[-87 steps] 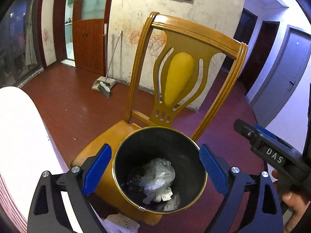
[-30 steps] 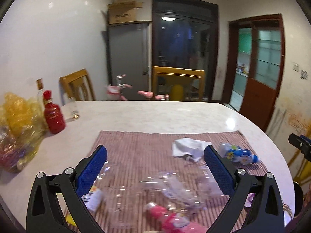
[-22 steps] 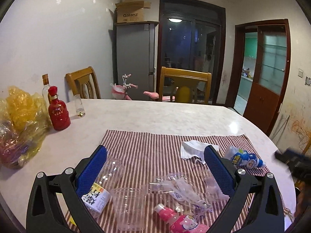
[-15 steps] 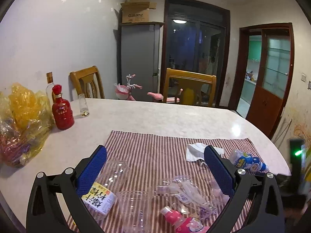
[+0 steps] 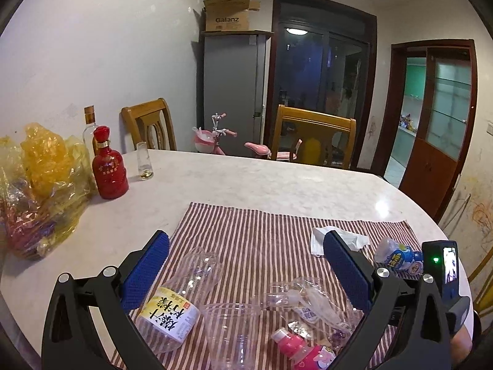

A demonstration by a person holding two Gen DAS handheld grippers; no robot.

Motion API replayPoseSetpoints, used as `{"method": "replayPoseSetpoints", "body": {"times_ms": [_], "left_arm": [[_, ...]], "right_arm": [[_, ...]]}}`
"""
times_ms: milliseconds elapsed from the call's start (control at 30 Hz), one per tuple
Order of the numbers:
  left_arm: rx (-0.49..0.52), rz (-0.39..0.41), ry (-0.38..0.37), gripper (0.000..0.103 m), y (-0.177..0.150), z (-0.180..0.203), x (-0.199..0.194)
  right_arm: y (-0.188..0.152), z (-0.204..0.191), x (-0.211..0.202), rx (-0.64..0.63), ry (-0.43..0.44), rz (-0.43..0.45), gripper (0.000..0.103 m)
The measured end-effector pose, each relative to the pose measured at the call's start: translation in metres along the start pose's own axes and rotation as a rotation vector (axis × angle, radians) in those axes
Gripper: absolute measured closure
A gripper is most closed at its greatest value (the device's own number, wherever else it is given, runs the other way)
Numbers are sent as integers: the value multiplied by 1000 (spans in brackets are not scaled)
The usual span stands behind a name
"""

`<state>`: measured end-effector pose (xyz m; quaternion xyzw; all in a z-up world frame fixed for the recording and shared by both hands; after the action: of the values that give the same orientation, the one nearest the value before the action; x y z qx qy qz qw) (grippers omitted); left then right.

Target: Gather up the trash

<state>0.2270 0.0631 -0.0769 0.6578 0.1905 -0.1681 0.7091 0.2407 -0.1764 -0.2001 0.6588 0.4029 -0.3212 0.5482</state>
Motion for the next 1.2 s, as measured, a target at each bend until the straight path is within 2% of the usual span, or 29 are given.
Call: {"method": "replayPoseSetpoints", "body": {"times_ms": [200,433,533,600,800,867,1133,1167,1200], "left_arm": [[-3,-9,28,6,0,-3,-1],[28,-59,28,6,-4,10,6],[28,-165,-23,6,-17,27,22],[11,-281,-72,6,-34,43,39],[-5,-521,-60,6,-80,82,84],[9,-601,-25,6,-95,90,98],[27,-709,-9,7,-123,108,127],[24,-712,-15,9,-124,109,129],[24,-713,-21,19,-124,109,130]], "right_arm": [[3,0,-9,9,27,30,59],[8,5,-39,35,60,97,61],[9,15,-60,60,68,148,61],[11,23,-73,76,68,178,61],[13,48,-98,121,71,237,61],[13,52,-101,129,74,243,61],[10,66,-107,157,89,262,61],[10,67,-107,158,91,263,61],[10,67,-108,160,92,266,61]]}}
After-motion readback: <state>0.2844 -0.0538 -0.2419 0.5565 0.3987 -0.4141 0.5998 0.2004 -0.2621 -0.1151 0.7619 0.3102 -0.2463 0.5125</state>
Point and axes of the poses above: each gripper's, at about its wrist camera, not at the fingertips, and x roughly the way its jaws point, z to its right, y to its top, the point moved 6 cm from there along x, roughly the way its jaws point, and after that the axes turned 1 degree about -z, right-handed, at the moved point
